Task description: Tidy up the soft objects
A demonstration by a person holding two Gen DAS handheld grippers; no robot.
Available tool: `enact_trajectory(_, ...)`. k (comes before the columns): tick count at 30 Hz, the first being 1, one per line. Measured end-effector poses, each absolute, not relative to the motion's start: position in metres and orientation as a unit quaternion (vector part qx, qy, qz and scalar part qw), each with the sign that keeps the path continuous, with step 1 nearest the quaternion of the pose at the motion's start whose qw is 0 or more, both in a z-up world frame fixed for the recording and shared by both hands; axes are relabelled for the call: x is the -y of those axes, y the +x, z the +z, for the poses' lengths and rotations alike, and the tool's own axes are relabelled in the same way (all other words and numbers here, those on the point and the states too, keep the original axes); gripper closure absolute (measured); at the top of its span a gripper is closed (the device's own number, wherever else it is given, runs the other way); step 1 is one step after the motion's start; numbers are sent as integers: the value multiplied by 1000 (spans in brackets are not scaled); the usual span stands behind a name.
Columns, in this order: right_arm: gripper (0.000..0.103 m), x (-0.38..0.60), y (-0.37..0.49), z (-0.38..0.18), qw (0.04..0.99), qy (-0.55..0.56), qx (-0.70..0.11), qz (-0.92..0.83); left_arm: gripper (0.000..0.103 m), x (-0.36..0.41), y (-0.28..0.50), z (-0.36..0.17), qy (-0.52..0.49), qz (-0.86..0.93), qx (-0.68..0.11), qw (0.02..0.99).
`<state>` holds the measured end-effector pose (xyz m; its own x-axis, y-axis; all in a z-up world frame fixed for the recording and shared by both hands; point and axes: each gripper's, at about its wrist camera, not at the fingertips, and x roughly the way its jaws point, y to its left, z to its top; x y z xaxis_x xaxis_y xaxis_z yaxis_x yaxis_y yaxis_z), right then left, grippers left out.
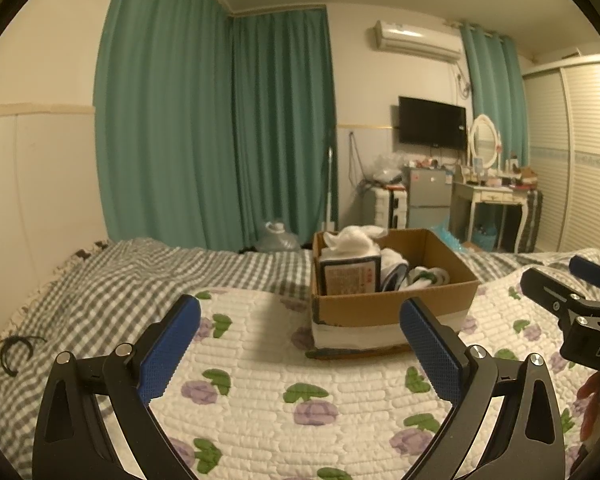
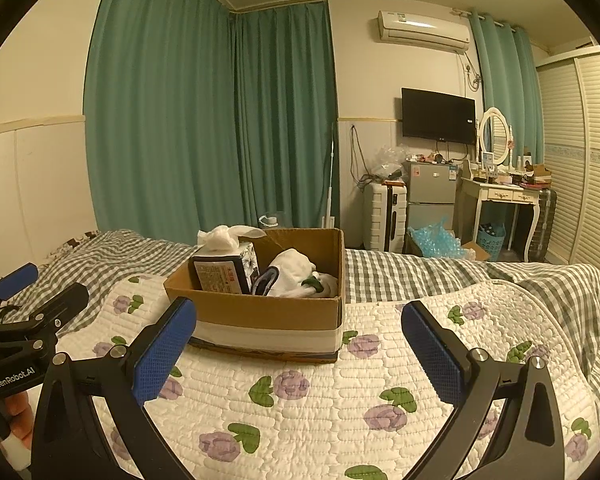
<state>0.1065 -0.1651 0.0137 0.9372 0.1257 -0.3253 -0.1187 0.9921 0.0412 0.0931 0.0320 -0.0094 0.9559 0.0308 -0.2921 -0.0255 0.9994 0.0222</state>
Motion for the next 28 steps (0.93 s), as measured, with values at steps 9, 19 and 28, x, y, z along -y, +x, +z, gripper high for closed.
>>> enact_trajectory(9,0,164,107,12,984,8,-167,63,1,-31,93,-10,11,17,-149,989)
enact_trajectory(19,0,164,107,11,984,8,-167,63,1,-31,94,-11,14,18,-151,988)
enact_trajectory(28,0,164,107,8,984,6,-170,60,1,-32,94,-13,11,20,-152,988)
